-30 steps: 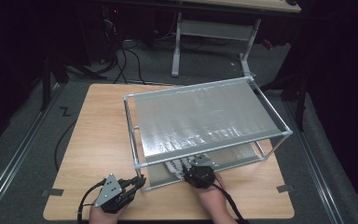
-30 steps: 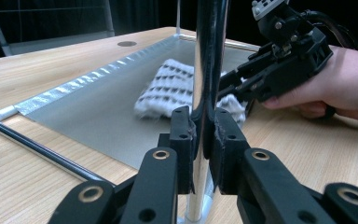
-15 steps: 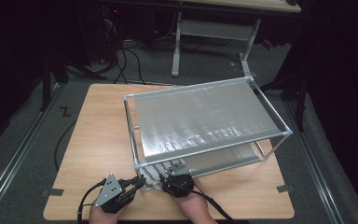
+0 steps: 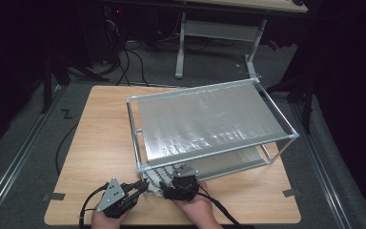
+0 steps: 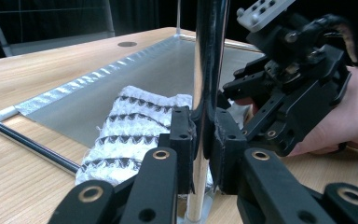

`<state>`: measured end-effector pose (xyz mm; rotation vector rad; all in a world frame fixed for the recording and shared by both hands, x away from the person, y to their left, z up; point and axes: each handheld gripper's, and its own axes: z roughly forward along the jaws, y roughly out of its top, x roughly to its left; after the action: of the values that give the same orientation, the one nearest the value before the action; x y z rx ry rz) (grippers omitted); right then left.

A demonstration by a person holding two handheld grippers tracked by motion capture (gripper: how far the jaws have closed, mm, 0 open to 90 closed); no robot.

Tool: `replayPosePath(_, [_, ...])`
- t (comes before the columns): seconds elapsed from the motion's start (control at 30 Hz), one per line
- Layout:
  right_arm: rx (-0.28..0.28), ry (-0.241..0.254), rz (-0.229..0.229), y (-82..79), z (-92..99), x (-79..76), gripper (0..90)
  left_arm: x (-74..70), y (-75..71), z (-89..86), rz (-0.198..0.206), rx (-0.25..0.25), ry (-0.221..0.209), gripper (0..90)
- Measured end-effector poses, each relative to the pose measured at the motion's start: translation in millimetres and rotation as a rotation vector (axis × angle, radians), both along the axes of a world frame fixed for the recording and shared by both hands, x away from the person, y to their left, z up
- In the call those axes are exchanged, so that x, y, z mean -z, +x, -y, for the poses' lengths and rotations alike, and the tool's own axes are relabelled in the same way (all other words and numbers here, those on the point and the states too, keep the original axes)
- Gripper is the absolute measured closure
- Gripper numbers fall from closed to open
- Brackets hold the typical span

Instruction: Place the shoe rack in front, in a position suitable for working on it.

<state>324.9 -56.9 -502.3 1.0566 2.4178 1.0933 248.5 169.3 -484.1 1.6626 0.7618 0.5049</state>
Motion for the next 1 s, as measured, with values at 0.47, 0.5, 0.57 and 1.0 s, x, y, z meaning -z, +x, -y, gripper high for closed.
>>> replayPosePath(0.47, [-0.097, 0.006, -0.006, -3.1, -2.8, -1.1, 76.9, -1.1, 1.2, -4.5, 0.013, 0.009, 0.063, 80.5])
replayPosePath(0.5, [-0.103, 0.009, 0.011, -3.1, -3.2, -0.6, 77.7, -1.1, 1.3, -4.5, 0.013, 0.01, 0.063, 80.6])
replayPosePath(0.57, [-0.108, 0.003, 0.024, -3.5, -2.9, -0.7, 79.0, -1.0, 1.3, -4.6, 0.013, 0.01, 0.062, 80.6])
replayPosePath(1.0, [-0.019, 0.038, 0.18, -17.0, 42.7, -18.6, 79.3, -0.5, 1.4, -5.0, 0.016, 0.013, 0.06, 80.5])
